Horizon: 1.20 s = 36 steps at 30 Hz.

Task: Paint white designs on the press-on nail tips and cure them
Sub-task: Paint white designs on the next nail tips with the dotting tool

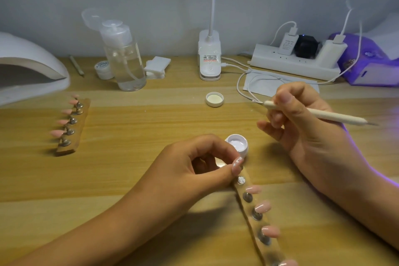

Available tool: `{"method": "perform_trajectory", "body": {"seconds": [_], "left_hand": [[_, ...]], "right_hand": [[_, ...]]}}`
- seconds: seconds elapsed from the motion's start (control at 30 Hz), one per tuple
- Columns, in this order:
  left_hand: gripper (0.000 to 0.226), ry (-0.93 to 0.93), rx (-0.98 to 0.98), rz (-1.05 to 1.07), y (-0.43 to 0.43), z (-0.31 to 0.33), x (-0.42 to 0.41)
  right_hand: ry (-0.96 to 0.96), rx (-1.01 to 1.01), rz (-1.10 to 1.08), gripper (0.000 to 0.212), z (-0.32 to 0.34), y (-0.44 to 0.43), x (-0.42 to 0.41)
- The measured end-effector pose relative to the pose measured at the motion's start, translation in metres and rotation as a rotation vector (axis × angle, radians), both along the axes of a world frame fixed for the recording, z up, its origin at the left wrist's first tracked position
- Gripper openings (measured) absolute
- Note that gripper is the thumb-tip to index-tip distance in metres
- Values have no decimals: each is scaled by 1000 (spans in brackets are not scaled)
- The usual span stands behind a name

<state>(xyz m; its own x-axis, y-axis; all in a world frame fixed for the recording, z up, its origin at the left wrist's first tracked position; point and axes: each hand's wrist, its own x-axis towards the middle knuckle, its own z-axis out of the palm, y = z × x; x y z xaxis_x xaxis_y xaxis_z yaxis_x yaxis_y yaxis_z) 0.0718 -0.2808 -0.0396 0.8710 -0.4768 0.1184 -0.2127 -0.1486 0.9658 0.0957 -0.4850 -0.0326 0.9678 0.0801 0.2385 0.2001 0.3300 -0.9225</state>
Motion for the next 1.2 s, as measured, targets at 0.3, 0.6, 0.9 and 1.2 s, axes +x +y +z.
{"method": "perform_trajectory", "body": {"seconds": [0.3,0.6,0.9,1.2], "left_hand": [[9,-200,240,34,-4,-4,0],[12,-274,232,51,1,-4,-3],[20,-526,386,-12,-1,0,-12],[22,-734,476,-2,-4,-1,-14]], "right_hand": [[-120,-269,-192,18,1,-1,-1],[-355,-625,-99,4,-5,5,-8],[-378,-778,-90,14,-5,5,-7],[-478,-885,-62,12,-3,8,-9]]}}
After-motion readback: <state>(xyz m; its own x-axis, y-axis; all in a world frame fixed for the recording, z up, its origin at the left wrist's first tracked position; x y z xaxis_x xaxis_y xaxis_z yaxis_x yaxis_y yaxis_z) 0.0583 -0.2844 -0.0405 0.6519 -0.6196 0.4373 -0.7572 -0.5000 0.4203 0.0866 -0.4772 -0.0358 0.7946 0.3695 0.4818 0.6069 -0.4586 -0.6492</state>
